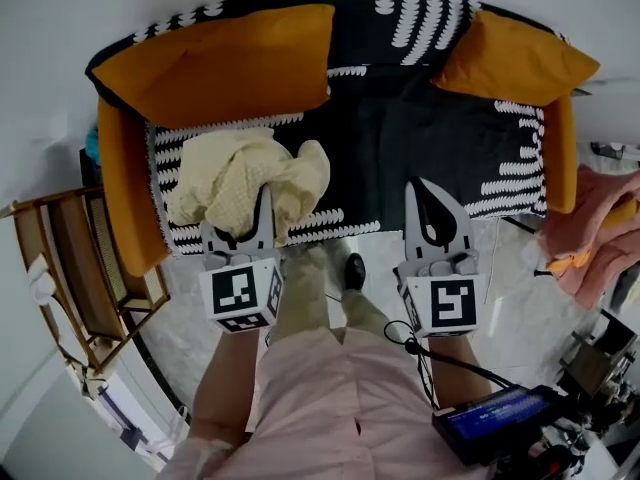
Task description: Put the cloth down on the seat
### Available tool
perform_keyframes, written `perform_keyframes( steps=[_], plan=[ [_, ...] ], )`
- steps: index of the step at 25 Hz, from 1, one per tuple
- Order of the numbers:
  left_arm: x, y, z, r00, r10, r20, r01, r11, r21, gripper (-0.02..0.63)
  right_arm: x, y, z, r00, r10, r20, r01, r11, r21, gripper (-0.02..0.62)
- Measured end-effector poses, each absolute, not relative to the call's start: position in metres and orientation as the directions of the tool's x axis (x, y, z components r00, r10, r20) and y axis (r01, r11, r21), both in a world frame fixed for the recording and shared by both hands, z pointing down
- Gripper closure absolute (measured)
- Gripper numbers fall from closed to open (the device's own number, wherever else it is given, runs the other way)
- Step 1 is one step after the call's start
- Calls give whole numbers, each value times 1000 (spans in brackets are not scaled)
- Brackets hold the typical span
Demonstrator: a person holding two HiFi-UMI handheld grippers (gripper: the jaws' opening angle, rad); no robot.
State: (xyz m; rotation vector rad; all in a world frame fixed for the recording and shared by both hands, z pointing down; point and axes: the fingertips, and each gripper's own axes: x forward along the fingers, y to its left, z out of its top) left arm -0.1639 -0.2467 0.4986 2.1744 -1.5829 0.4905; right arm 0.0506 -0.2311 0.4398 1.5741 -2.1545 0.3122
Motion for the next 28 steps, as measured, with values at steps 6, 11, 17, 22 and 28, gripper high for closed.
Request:
perform_keyframes(
  steps=[6, 11, 17, 22, 28],
  plan=[
    [-161, -277, 553, 302, -776, 554, -950, -291, 111, 453, 67, -232, 473, -207, -809, 550, -952, 296, 76, 594],
    [-160, -292, 594, 307, -746, 591, -947, -298, 116, 446, 79, -226, 496, -171, -780, 602, -959, 272, 79, 594],
    [-158, -305, 628, 326, -685, 651, -937, -324, 127, 362, 76, -233, 507, -172, -775, 608, -961, 268, 70, 594],
    [-164, -305, 635, 321, -655, 684, -939, -317, 137, 295, 73, -233, 513, -177, -765, 620, -961, 270, 59, 594],
    [-162, -300, 630, 317, -658, 683, -935, -338, 108, 291, 69, -236, 512, -182, -768, 615, -959, 276, 60, 594]
  ],
)
